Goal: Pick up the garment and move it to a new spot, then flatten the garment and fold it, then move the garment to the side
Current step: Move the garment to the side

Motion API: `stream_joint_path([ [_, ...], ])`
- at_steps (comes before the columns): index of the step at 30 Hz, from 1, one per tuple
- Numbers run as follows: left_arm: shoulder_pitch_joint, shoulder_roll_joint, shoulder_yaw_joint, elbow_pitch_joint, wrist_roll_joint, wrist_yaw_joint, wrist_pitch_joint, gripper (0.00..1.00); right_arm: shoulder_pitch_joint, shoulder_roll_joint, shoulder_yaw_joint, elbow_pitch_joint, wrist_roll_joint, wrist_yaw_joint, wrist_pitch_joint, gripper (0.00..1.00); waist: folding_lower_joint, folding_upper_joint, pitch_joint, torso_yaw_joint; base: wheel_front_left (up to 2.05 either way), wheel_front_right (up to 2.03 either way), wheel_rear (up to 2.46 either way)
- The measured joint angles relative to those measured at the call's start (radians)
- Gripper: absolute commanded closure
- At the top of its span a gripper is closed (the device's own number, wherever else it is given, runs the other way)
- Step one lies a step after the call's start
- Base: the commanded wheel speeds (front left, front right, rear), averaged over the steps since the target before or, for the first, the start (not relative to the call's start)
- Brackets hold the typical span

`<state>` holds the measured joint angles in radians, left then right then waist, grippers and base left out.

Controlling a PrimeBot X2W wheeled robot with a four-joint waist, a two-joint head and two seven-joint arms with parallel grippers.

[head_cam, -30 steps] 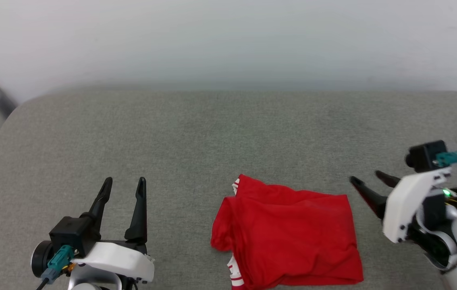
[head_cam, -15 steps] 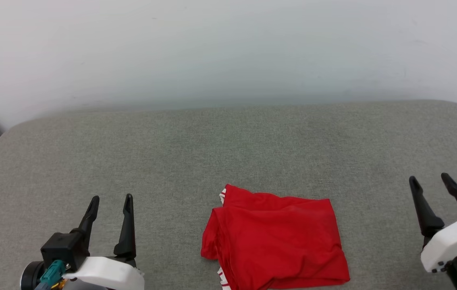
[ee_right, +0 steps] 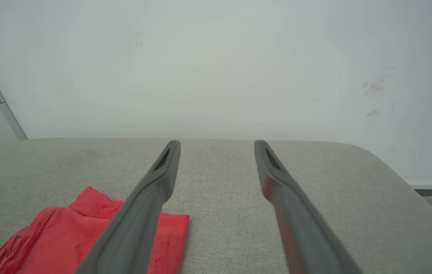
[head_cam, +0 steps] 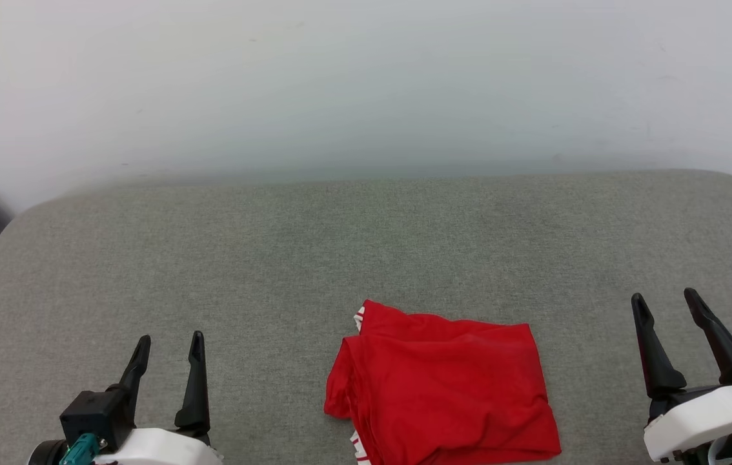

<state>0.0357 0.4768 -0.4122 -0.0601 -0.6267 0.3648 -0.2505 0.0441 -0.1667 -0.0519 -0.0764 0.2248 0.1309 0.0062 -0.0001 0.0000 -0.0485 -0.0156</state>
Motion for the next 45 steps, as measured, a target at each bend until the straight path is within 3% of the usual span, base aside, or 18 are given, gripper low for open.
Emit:
stream_joint_path([
  [19, -0.004, 0.009, 0.0, -0.002, -0.008, 0.004, 0.002, 0.0, 0.029, 0.042, -0.005, -0.05, -0.036, 0.0, 0.041, 0.0, 0.0, 0.0, 0.005, -0.012, 0.0, 0.0, 0.0],
  [23, -0.008, 0.009, 0.0, -0.001, -0.01, 0.005, 0.002, 0.0, 0.044, 0.06, -0.07, -0.033, 0.031, 0.0, 0.124, 0.0, 0.0001, 0.0, 0.011, -0.01, 0.0, 0.0, 0.0],
  [29, -0.021, 0.003, 0.007, -0.004, -0.01, 0.005, 0.001, 0.0, 0.048, 0.027, -0.265, 0.037, 0.159, 0.0, 0.346, 0.0, 0.0, 0.0, 0.021, 0.003, 0.0, 0.0, 0.0],
  [35, -0.021, -0.011, 0.017, -0.004, -0.009, 0.0, -0.004, 0.0, 0.03, 0.004, -0.382, 0.15, 0.298, 0.0, 0.665, 0.0, 0.0, 0.0, 0.028, 0.02, 0.0, 0.0, 0.0],
  [40, -0.033, -0.019, 0.017, -0.001, 0.0, -0.01, -0.007, 0.0, -0.033, 0.059, -0.461, 0.26, 0.402, 0.0, 0.944, 0.0, 0.0001, 0.0, 0.034, 0.042, 0.0, 0.0, 0.0],
  [45, -0.042, -0.023, 0.014, 0.001, 0.008, -0.022, -0.008, 0.0, -0.135, 0.108, -0.517, 0.367, 0.5, 0.0, 1.088, 0.0, 0.0001, 0.0, 0.054, 0.066, 0.0, 0.0, 0.0],
])
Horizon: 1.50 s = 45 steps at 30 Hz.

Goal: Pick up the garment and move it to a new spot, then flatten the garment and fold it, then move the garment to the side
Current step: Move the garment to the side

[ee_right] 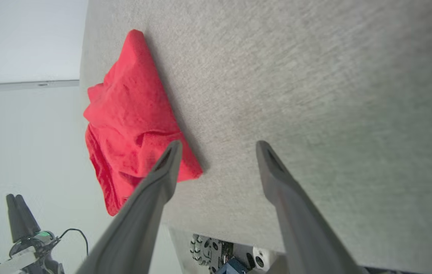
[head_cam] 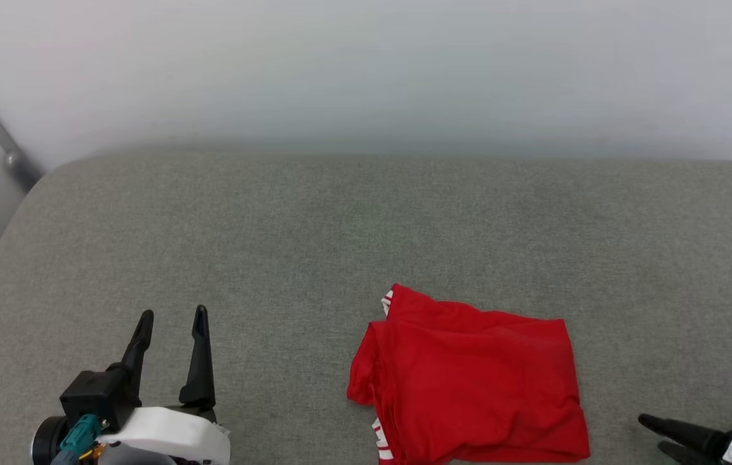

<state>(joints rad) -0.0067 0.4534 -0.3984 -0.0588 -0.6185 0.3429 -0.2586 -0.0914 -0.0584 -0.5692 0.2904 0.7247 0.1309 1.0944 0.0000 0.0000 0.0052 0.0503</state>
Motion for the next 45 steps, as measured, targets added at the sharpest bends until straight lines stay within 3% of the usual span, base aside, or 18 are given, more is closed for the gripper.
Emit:
stream_joint_path([
  [4, -0.028, -0.015, -0.003, 0.002, 0.008, -0.013, 0.0, 0.0, -0.093, 0.003, -0.011, 0.118, 0.114, 0.0, 0.036, 0.0, 0.0, 0.0, 0.034, 0.022, 0.0, 0.0, 0.0],
  [6, -0.052, -0.03, -0.007, 0.009, 0.017, -0.026, -0.001, 0.0, -0.17, 0.007, 0.055, 0.226, 0.22, 0.0, 0.023, 0.0, 0.0, 0.0, 0.073, 0.045, 0.0, 0.0, 0.0],
  [13, -0.083, -0.052, 0.004, 0.044, 0.025, -0.052, -0.002, 0.0, -0.241, 0.006, 0.162, 0.334, 0.313, 0.0, -0.024, 0.0, 0.0, 0.0, 0.118, 0.082, 0.0, 0.0, 0.0],
  [14, -0.084, -0.053, 0.006, 0.048, 0.026, -0.053, -0.002, 0.0, -0.245, 0.006, 0.171, 0.341, 0.317, 0.0, -0.033, 0.52, 0.0, 0.0, 0.12, 0.085, 0.0, 0.0, 0.0],
  [16, -0.085, -0.057, 0.012, 0.053, 0.029, -0.058, -0.002, 0.0, -0.25, 0.005, 0.191, 0.346, 0.324, 0.0, -0.039, 0.96, 0.0, 0.0, 0.122, 0.089, 0.0, 0.0, 0.0],
  [17, -0.085, -0.058, 0.014, 0.055, 0.033, -0.059, -0.002, 0.0, -0.252, 0.004, 0.199, 0.347, 0.326, 0.0, -0.043, 1.0, 0.0, -0.0001, 0.122, 0.089, 0.0, 0.0, 0.0],
  [25, -0.08, -0.066, 0.029, 0.064, 0.061, -0.069, -0.002, 0.0, -0.237, -0.005, 0.299, 0.234, 0.246, 0.0, -0.101, 1.0, 0.0, 0.0, 0.094, 0.067, 0.0, 0.0, 0.0],
  [31, -0.063, -0.062, 0.034, 0.063, 0.069, -0.071, -0.003, 0.0, -0.205, -0.069, 0.452, 0.1, 0.1, 0.0, -0.178, 1.0, 0.0, 0.0, 0.07, 0.016, 0.0, 0.0, 0.0],
  [34, -0.058, -0.059, 0.027, 0.059, 0.074, -0.078, -0.003, 0.0, -0.187, -0.134, 0.541, 0.042, -0.027, 0.0, -0.239, 1.0, 0.0, 0.0, 0.054, -0.05, 0.0, 0.0, 0.0],
  [45, -0.125, -0.032, 0.007, 0.006, 0.11, -0.087, 0.023, 0.0, -0.243, -0.209, 0.564, 0.039, -0.177, 0.0, -0.316, 1.0, 0.0, 0.0, 0.103, -0.242, 0.0, 0.0, 0.0],
])
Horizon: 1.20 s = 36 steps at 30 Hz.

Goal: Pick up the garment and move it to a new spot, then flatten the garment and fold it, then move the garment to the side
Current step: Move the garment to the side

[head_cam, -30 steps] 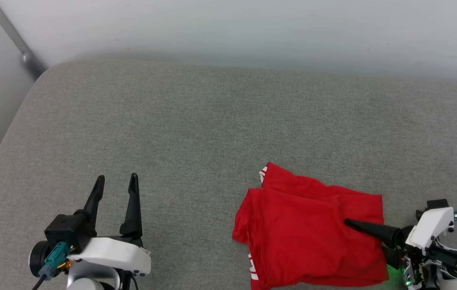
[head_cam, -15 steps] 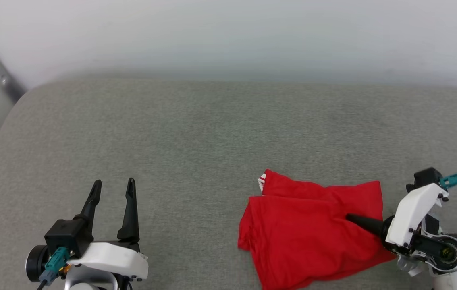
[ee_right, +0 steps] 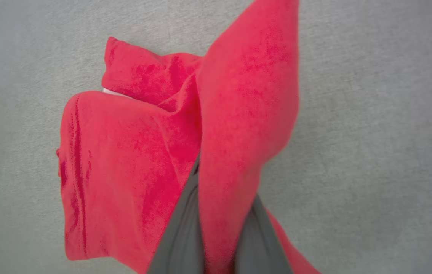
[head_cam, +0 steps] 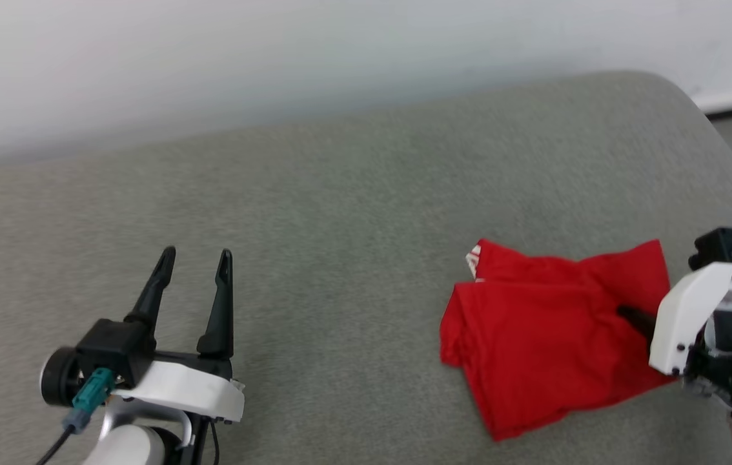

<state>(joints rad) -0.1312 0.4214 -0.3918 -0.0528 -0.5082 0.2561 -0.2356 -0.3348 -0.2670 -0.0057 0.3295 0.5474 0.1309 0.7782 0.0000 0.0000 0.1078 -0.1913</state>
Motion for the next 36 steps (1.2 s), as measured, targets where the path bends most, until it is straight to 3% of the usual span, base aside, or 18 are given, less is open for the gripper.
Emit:
stream_joint_path([
  [8, -0.147, 0.029, -0.025, -0.077, 0.052, -0.027, 0.052, 0.0, -0.131, -0.08, -0.049, 0.082, -0.094, 0.0, -0.099, 1.0, 0.0, 0.0, 0.16, -0.093, 0.0, 0.0, 0.0],
  [17, -0.313, 0.064, -0.039, -0.148, 0.111, -0.047, 0.119, 0.0, -0.334, -0.165, -0.151, 0.209, -0.197, 0.0, -0.284, 1.0, 0.0001, 0.0, 0.37, -0.153, 0.0, 0.0, 0.0],
  [25, -0.379, 0.077, -0.051, -0.21, 0.144, -0.053, 0.155, 0.0, -0.436, -0.171, -0.232, 0.313, -0.277, 0.0, -0.484, 1.0, 0.0002, 0.0, 0.496, -0.169, 0.0, 0.0, 0.0],
  [26, -0.382, 0.078, -0.051, -0.214, 0.144, -0.053, 0.156, 0.0, -0.444, -0.167, -0.242, 0.329, -0.286, 0.0, -0.51, 0.87, 0.0002, 0.0, 0.505, -0.168, 0.0, 0.0, 0.0],
  [27, -0.384, 0.08, -0.051, -0.218, 0.145, -0.053, 0.159, 0.0, -0.448, -0.165, -0.249, 0.347, -0.297, 0.0, -0.532, 0.55, 0.0001, 0.0, 0.512, -0.167, 0.0, 0.0, 0.0],
  [28, -0.386, 0.081, -0.051, -0.222, 0.146, -0.053, 0.161, 0.0, -0.451, -0.16, -0.254, 0.366, -0.31, 0.0, -0.556, 0.0, 0.0001, 0.0, 0.517, -0.164, 0.0, 0.0, 0.0],
  [36, -0.36, 0.082, -0.045, -0.209, 0.133, -0.036, 0.145, 0.0, -0.473, -0.145, -0.281, 0.485, -0.39, 0.0, -0.72, 0.0, 0.0, 0.0, 0.482, -0.159, 0.0, 0.0, 0.0],
])
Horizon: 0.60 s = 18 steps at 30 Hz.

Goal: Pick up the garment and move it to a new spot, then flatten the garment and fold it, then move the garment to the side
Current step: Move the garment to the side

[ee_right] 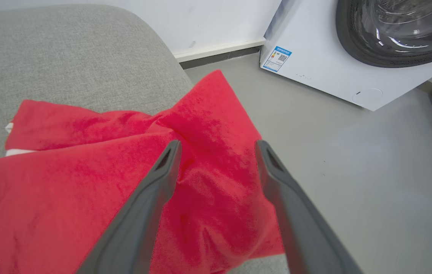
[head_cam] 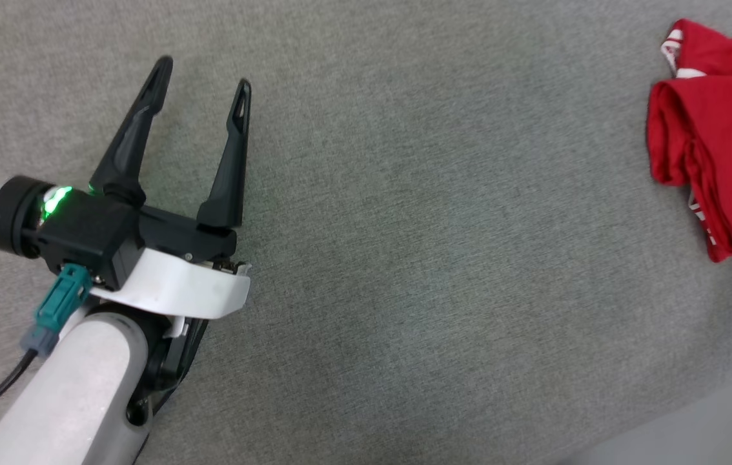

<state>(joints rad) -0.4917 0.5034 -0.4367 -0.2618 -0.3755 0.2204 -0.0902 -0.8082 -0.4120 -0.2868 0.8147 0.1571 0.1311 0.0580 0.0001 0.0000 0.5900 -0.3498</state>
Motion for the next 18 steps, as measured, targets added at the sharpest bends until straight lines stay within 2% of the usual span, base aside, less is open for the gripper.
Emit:
stream_joint_path([
  [7, 0.091, -0.032, 0.008, 0.047, -0.045, 0.021, -0.062, 0.0, 0.035, -0.026, 0.04, -0.004, -0.026, 0.0, 0.002, 0.0, 0.0, 0.0, -0.115, 0.001, 0.0, 0.0, 0.0],
  [14, 0.207, -0.056, 0.019, 0.091, -0.097, 0.055, -0.09, 0.0, 0.155, -0.028, 0.114, -0.11, -0.015, 0.0, 0.022, 0.0, -0.0001, 0.0, -0.263, 0.02, 0.0, 0.0, 0.0],
  [18, 0.276, -0.06, 0.032, 0.099, -0.117, 0.08, -0.097, 0.0, 0.245, 0.008, 0.149, -0.194, 0.003, 0.0, 0.028, 0.0, -0.0002, 0.0, -0.342, 0.043, 0.0, 0.0, 0.0],
])
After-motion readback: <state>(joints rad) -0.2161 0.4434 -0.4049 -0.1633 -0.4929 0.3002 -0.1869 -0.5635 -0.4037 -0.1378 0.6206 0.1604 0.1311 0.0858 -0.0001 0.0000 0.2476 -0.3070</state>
